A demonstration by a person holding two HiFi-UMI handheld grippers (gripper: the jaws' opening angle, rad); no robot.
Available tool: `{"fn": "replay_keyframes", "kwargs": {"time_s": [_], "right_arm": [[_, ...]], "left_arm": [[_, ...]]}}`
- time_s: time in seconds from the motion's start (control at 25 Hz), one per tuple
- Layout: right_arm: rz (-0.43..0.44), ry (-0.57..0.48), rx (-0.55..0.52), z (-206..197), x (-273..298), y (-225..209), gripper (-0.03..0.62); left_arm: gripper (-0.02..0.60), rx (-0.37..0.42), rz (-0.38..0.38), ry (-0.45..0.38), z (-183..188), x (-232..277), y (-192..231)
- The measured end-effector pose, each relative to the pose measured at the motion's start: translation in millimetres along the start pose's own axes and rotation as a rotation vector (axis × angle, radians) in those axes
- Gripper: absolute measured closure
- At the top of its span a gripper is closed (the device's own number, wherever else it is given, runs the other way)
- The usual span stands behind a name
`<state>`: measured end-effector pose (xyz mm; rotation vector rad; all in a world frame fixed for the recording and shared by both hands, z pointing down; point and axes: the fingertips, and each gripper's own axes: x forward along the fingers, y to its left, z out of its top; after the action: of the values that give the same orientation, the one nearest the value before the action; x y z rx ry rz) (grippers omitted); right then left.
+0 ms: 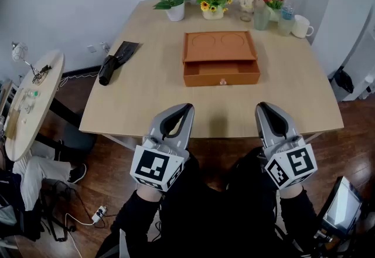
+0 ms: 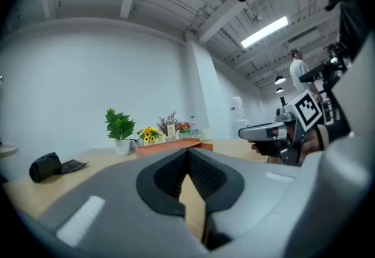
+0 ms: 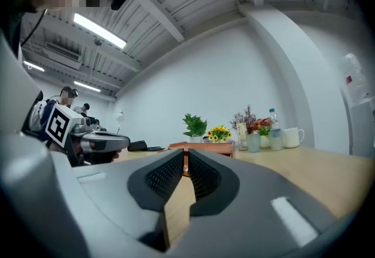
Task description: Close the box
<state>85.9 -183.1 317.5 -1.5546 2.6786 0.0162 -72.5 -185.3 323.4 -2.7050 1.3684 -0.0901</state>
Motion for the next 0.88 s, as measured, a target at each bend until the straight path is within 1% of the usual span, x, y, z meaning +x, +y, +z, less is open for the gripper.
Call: {"fn": "replay_keyframes", "kwargs": {"time_s": [0.08,0.16,0.2,0.28,0.32,0.36,0.4,0.48,0.52,0.6,0.72,0.8,0.88], "right_arm": [[0.027,0.038,-0.04,3,8,-4,0.574],[0.067,0.087,-0.12,7,19,-6,0.574],[0.087,0.112,-0.177,9,26,-7,0.574],[0.113,0.159,-0.301,12,40,-14,0.572],[0.119,0.181,-0.347,14,47,-20,0.568],[0.125,0.206,-0.375,13,54,-28,0.564],[0.132,0.236,-0.38,11,59,-37,0.545],[0.148,0.312,-0.344,1,69,-59,0.492],[0.155,0.349,-0.318,-6,73,-71,0.471],[0.177,0.417,-0.281,-22,81,-89,0.437],[0.246,0.493,-0.24,-47,92,-98,0.413],[0.284,0.511,-0.204,-54,99,-96,0.413],[0.279,0.515,-0.213,-57,103,-94,0.447]], "left_arm": [[0.602,0.079,-0.003,0.013,7,12,9],[0.601,0.205,-0.011,0.05,9,26,15],[0.601,0.289,-0.015,0.086,7,34,18],[0.601,0.447,-0.023,0.19,-8,51,27],[0.601,0.484,-0.031,0.249,-19,59,34],[0.596,0.475,-0.046,0.304,-31,64,43],[0.575,0.43,-0.068,0.351,-43,67,52],[0.481,0.306,-0.106,0.418,-62,69,69],[0.453,0.257,-0.119,0.439,-69,69,75],[0.438,0.183,-0.145,0.463,-77,75,82],[0.437,0.083,-0.212,0.504,-85,89,83],[0.439,0.035,-0.244,0.531,-89,98,84],[0.468,0.016,-0.248,0.542,-90,101,87]]}}
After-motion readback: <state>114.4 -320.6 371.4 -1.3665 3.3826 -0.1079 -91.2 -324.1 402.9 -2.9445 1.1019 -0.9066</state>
